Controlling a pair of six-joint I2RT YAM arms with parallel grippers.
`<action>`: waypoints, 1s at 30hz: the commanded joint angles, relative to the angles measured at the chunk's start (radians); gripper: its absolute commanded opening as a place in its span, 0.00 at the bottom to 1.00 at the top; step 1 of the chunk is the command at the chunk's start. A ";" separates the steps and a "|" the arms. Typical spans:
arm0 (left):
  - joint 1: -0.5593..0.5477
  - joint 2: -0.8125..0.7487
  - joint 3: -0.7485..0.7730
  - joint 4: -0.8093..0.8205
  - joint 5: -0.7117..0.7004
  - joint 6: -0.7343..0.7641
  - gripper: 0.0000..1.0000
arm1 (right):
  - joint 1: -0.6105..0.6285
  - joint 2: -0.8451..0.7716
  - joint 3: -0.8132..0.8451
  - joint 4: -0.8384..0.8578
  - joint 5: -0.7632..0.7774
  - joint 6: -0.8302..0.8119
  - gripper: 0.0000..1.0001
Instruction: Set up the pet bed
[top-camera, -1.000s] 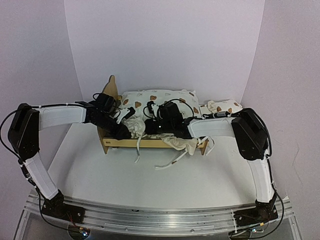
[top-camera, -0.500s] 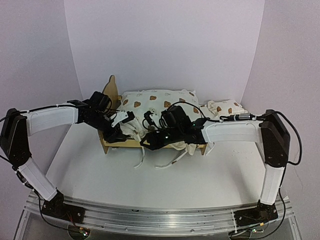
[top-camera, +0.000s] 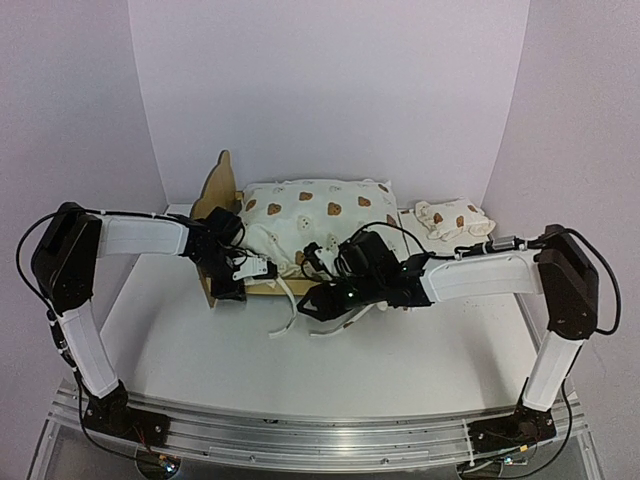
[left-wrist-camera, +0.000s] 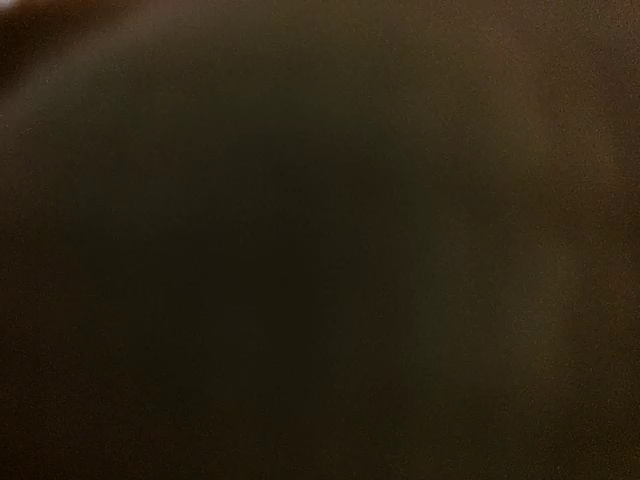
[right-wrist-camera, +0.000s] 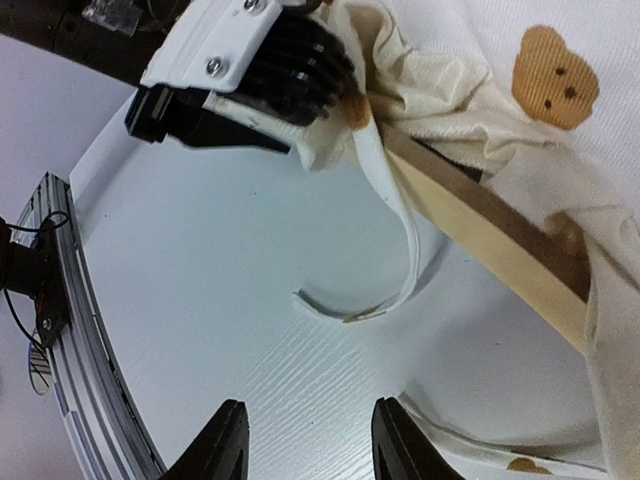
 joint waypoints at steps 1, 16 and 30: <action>-0.007 0.039 0.086 -0.052 -0.006 -0.002 0.27 | 0.029 -0.063 -0.076 0.155 0.013 0.008 0.43; -0.109 0.066 0.566 -0.504 0.229 -0.313 0.00 | 0.179 0.111 -0.119 0.641 0.312 0.141 0.41; -0.149 0.063 0.679 -0.550 0.254 -0.347 0.00 | 0.213 0.341 -0.075 0.888 0.694 0.114 0.54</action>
